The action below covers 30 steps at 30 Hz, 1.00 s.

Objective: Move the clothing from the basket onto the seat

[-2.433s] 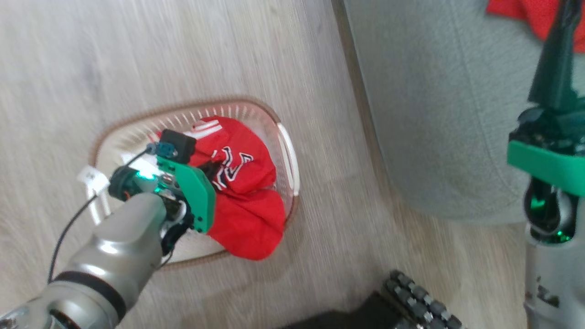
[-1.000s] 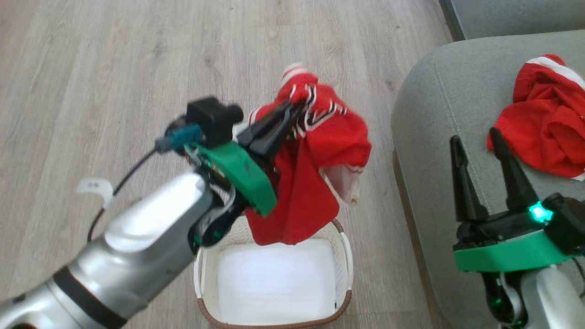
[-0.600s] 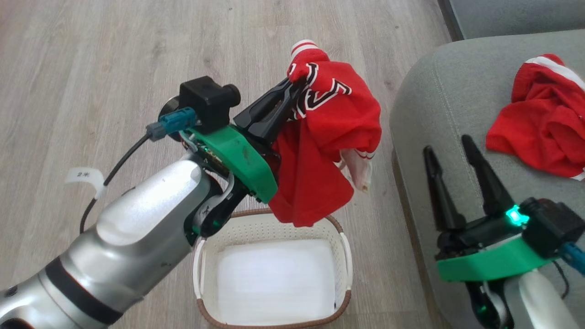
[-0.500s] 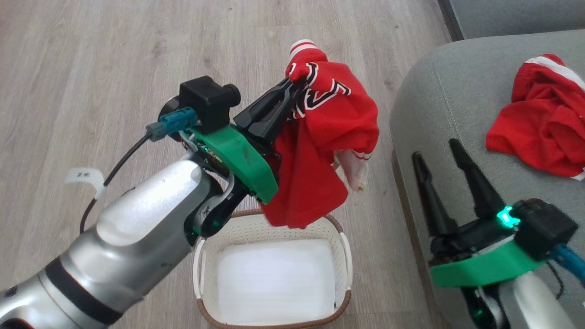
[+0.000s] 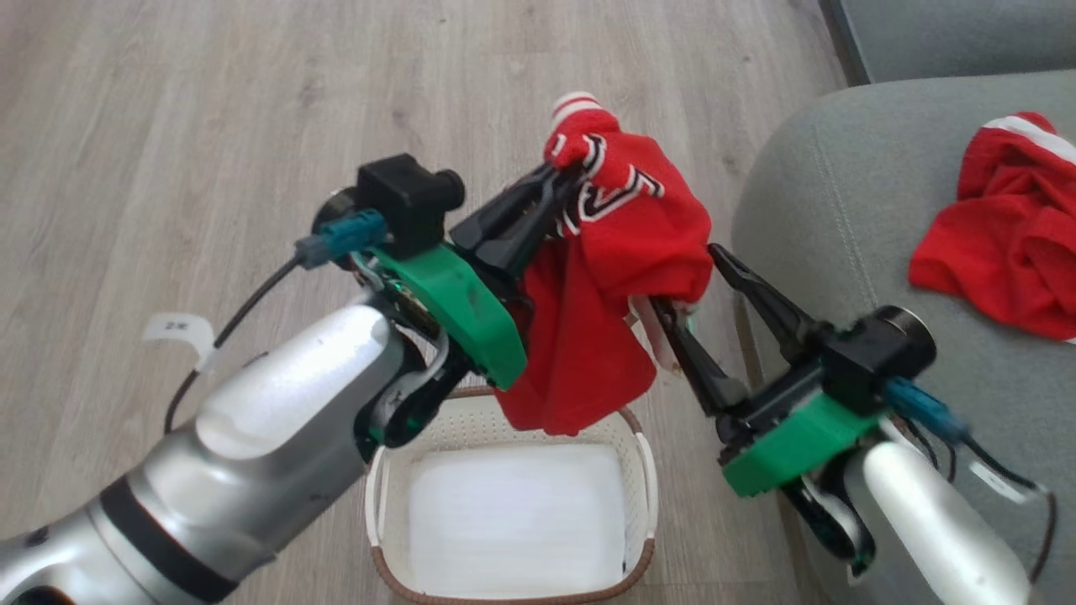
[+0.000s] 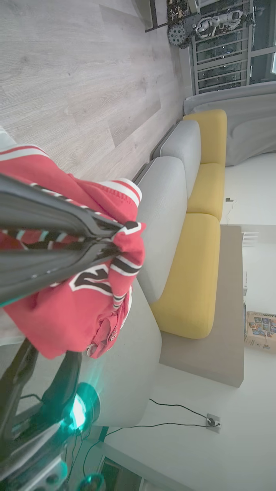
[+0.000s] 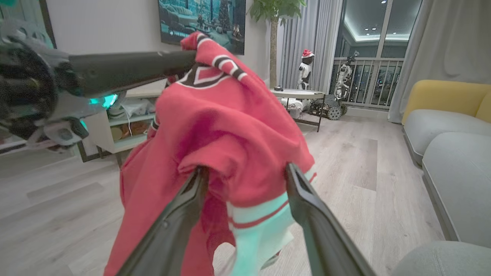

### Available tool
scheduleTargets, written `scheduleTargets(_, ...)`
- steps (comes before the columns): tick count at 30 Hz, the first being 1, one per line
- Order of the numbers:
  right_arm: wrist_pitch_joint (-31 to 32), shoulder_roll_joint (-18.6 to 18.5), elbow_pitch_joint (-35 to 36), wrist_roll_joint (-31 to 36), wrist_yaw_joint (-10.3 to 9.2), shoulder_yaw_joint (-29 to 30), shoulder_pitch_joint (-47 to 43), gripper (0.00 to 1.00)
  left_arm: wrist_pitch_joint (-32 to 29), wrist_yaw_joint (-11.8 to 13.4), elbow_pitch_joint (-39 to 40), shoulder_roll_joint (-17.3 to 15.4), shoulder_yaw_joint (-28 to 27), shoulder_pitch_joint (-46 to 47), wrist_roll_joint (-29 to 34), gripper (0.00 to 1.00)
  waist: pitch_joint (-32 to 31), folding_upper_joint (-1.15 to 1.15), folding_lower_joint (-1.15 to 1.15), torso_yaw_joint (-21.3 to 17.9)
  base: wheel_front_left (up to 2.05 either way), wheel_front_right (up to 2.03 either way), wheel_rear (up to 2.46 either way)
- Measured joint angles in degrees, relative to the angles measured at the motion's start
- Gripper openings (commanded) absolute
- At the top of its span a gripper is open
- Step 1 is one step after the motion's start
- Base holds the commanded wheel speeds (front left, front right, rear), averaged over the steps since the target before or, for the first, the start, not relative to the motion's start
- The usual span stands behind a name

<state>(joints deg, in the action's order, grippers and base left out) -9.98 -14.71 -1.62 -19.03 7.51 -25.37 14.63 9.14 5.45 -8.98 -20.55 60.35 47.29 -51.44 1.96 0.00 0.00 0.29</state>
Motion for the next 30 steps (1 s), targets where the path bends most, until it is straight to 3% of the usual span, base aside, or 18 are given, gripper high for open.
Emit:
scheduleTargets(16, -1.4, 1.6, -15.0, 0.7, 0.0, -5.4, 10.8, 1.0, -0.8, -1.5, -0.4, 2.9, 2.2, 0.0, -0.1, 0.0, -0.7, 0.0, 0.0, 3.6, 0.0, 0.0, 0.0)
scheduleTargets(17, -1.7, 1.9, -15.5, 0.6, -0.01, -5.7, 11.0, 0.46, -0.8, -1.5, -0.5, 2.9, 2.3, 0.0, -0.1, 0.0, -0.7, 0.0, 0.01, 3.7, 0.0, 0.0, 0.0)
scheduleTargets(18, -1.7, 2.1, -16.0, 0.3, 0.0, -6.0, 11.1, 0.0, -0.9, -1.5, -0.6, 2.9, 2.3, 0.0, -0.1, 0.0, -0.7, 0.0, 0.0, 3.8, 0.0, 0.0, 0.0)
scheduleTargets(30, -3.7, 2.4, -17.8, -2.4, 0.0, -3.7, 11.2, 0.0, -0.9, -1.4, -0.8, 2.6, 2.3, 0.0, -0.2, 0.0, 0.0, 0.0, 0.01, 3.5, 0.0, 0.0, 0.0)
